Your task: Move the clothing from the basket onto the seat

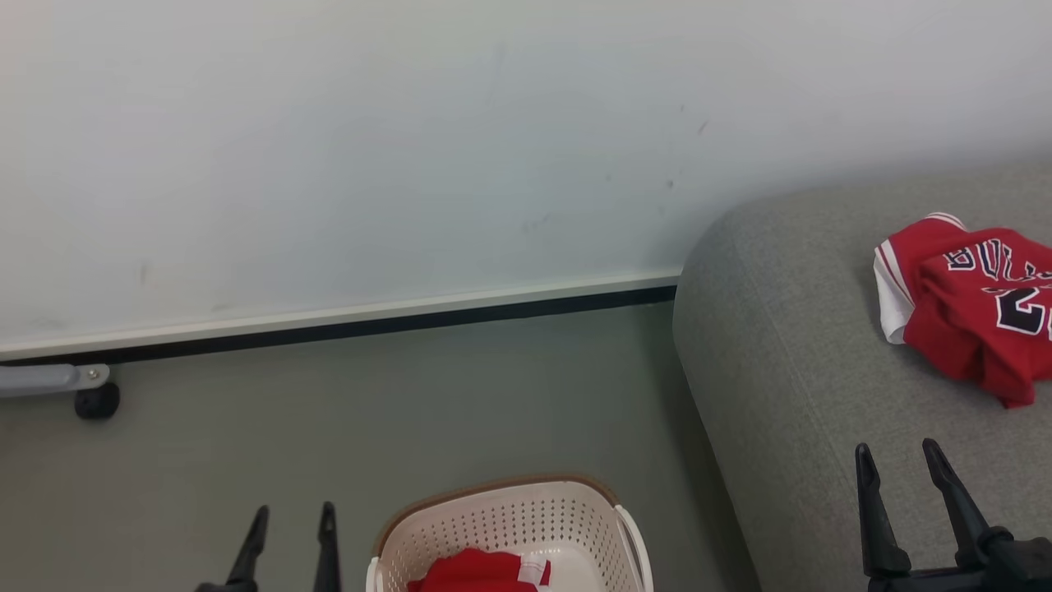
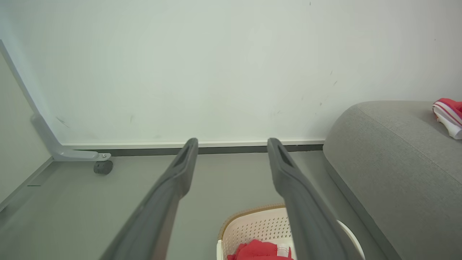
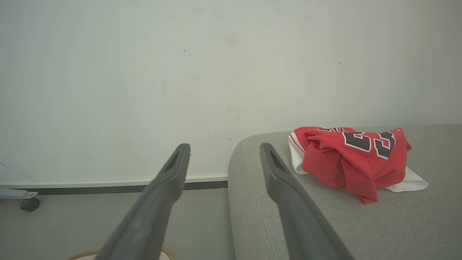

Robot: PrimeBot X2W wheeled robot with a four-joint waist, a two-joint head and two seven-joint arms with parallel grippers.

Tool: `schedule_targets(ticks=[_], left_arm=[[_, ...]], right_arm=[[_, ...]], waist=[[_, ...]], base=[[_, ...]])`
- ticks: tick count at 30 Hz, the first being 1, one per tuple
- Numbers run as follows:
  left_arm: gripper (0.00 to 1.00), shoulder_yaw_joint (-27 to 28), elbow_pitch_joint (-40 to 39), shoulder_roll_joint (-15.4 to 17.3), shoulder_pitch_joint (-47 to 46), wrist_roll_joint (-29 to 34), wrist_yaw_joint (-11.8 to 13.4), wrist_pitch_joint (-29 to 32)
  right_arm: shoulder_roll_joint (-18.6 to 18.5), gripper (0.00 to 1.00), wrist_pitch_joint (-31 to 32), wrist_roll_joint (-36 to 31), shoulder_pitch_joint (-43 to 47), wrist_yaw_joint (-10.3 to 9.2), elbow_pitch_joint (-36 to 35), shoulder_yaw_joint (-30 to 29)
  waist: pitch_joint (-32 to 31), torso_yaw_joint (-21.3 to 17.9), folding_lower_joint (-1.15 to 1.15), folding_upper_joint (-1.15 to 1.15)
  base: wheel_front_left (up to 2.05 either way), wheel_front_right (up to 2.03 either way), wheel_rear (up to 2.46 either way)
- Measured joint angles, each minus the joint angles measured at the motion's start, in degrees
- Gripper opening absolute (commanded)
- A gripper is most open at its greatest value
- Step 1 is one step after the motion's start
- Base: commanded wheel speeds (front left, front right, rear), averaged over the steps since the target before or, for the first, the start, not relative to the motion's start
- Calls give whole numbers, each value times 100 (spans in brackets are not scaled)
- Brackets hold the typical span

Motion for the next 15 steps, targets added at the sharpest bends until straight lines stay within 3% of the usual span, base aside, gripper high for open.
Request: schedule_targets(ticks=[15], left_arm=[[100,-926,561,-147,-799,561,-345,408]], right_arm=[[11,100,44,34,-622,90,-154,73]], waist=[[829,-51,1,1]], base=[[0,0,0]])
